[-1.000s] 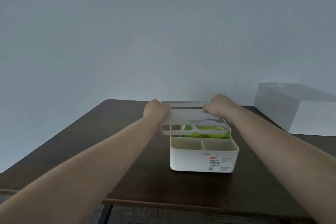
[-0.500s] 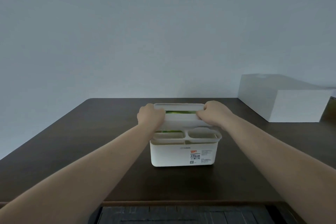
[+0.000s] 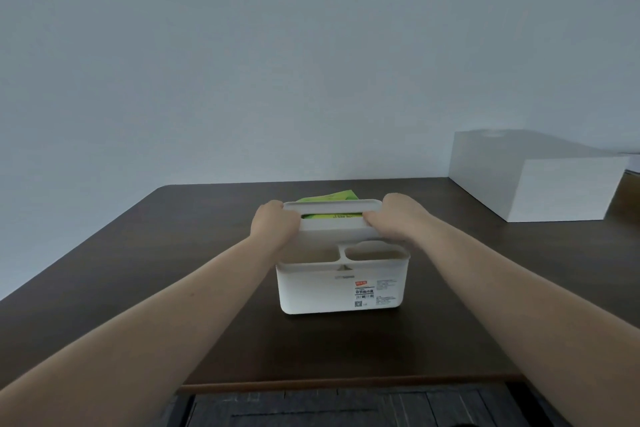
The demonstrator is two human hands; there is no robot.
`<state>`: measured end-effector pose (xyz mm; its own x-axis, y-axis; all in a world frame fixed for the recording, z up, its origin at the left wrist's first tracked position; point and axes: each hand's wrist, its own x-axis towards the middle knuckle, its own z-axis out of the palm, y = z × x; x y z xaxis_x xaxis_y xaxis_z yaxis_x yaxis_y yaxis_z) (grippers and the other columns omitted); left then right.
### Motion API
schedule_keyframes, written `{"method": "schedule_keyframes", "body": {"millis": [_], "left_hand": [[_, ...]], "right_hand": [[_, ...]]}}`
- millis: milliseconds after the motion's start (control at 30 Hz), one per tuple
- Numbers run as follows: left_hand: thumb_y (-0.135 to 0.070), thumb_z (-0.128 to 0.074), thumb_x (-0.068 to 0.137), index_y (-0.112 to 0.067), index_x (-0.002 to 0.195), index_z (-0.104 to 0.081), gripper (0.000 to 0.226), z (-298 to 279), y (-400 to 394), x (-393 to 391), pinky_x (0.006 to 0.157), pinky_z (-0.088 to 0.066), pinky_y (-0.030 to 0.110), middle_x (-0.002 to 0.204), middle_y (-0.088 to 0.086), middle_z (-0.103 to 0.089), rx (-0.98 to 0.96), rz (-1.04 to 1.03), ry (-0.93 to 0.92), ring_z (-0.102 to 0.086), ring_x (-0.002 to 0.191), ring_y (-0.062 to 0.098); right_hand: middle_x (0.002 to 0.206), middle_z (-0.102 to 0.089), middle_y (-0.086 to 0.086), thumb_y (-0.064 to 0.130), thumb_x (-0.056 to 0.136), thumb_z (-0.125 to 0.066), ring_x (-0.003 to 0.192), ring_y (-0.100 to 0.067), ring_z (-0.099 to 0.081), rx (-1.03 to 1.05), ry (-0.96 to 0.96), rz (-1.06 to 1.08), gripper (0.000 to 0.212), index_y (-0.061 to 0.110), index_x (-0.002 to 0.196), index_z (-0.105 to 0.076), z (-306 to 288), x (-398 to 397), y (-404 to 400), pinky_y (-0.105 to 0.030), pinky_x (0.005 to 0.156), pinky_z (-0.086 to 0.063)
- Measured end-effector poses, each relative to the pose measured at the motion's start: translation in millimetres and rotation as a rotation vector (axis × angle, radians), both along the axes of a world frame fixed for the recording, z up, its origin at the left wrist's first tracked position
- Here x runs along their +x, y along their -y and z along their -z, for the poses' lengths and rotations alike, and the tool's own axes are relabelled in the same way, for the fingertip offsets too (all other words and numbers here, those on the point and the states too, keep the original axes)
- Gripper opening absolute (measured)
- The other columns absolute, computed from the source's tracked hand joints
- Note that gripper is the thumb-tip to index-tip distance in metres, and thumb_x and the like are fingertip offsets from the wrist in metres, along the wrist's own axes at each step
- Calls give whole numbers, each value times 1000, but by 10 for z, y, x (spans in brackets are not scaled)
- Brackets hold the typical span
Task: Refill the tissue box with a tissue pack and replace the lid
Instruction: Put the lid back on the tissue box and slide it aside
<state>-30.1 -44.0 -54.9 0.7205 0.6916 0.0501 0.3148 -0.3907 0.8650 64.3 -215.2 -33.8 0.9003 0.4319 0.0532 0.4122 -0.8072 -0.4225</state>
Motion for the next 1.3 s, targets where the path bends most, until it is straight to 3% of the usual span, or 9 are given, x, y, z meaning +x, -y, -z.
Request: {"method": "schedule_keyframes", "body": {"millis": [100,200,333,600,700,800,933,1067,1300], "left_hand": [[-8,-33,95,-19,103,-52,23,32,12,25,55,-28,19,104,-1,-52,-7,41,-27,-35,63,6],[-12,-29,97,-5,144,-39,48,93,-23,61,90,-40,29,147,10,-44,-25,16,-45,-54,112,25],[-14,-29,94,-3,138,-45,49,141,-68,90,97,-43,37,140,17,-51,-15,12,-47,-51,125,34],[-10,-29,92,-2,123,-55,41,135,-59,75,57,-34,25,111,13,-59,22,34,-17,-49,87,26],[-11,-29,94,-2,118,-58,38,110,-32,41,67,-36,27,106,14,-58,45,22,-29,-53,90,31],[-18,-29,100,4,125,-56,42,85,30,-25,75,-33,28,100,12,-47,50,-16,-104,-43,88,26],[-39,-24,101,-1,127,-54,55,167,52,-107,85,-36,32,105,6,-50,0,-43,-119,-46,96,26],[-49,-19,99,-5,124,-55,62,205,50,-128,94,-39,38,118,10,-58,29,-52,-107,-53,107,30],[-36,-19,99,-8,116,-55,49,272,63,-132,95,-41,41,104,6,-57,130,-86,-134,-52,99,30]], "right_hand": [[66,-50,-3,22,91,-45,55,-16,-45,45,-29,6,28,11,65,-45,3,15,14,-28,47,-31],[73,-52,-9,15,96,-39,66,-24,-49,109,-95,49,25,6,76,-50,66,78,29,-27,47,-31],[71,-51,-12,10,96,-38,60,-25,-46,222,-173,123,32,8,65,-47,133,167,3,-27,48,-33],[63,-49,-15,5,94,-37,52,-25,-45,240,-192,168,33,5,63,-46,78,127,-12,-28,47,-37],[66,-50,-16,6,96,-35,54,-24,-44,238,-245,171,29,1,73,-51,42,63,-1,-28,48,-35],[80,-55,-11,20,99,-32,63,-22,-49,334,-339,158,32,2,108,-58,55,-52,58,-27,53,-38],[125,-56,-15,45,98,-25,112,-31,-54,317,-264,118,59,4,136,-43,164,-187,116,-38,91,-43],[140,-49,-15,52,98,-20,125,-31,-48,309,-194,100,66,4,141,-35,238,-215,129,-41,97,-37],[130,-55,-15,49,99,-19,115,-31,-53,294,-136,116,61,5,136,-40,356,-195,103,-44,94,-40]]}}
